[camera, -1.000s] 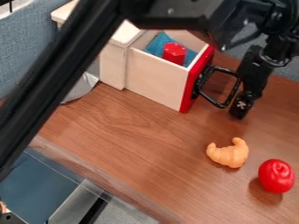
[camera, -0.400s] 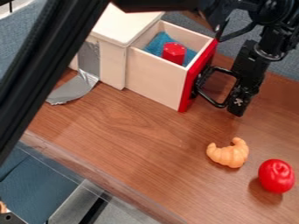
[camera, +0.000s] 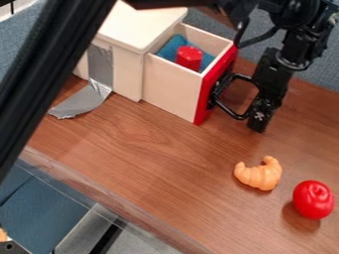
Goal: Close the drawer.
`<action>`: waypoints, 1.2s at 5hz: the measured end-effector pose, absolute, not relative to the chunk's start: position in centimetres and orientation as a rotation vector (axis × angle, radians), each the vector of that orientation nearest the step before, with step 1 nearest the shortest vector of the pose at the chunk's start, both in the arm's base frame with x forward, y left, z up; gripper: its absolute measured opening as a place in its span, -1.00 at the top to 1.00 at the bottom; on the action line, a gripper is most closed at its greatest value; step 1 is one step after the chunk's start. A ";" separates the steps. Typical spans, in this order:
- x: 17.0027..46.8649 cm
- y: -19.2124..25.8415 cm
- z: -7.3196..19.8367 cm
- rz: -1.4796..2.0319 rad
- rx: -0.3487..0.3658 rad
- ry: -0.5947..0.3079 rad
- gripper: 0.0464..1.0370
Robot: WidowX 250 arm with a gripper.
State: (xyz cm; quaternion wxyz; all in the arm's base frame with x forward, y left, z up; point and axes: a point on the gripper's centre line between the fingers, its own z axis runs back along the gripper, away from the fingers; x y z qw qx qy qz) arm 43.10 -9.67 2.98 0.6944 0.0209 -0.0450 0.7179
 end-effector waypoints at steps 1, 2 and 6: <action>43.2 -9.0 3.6 1.613 0.026 -0.106 -0.92; 43.0 -8.6 3.2 1.618 0.035 -0.096 -0.92; 42.3 -4.2 3.6 1.694 0.031 -0.082 -0.92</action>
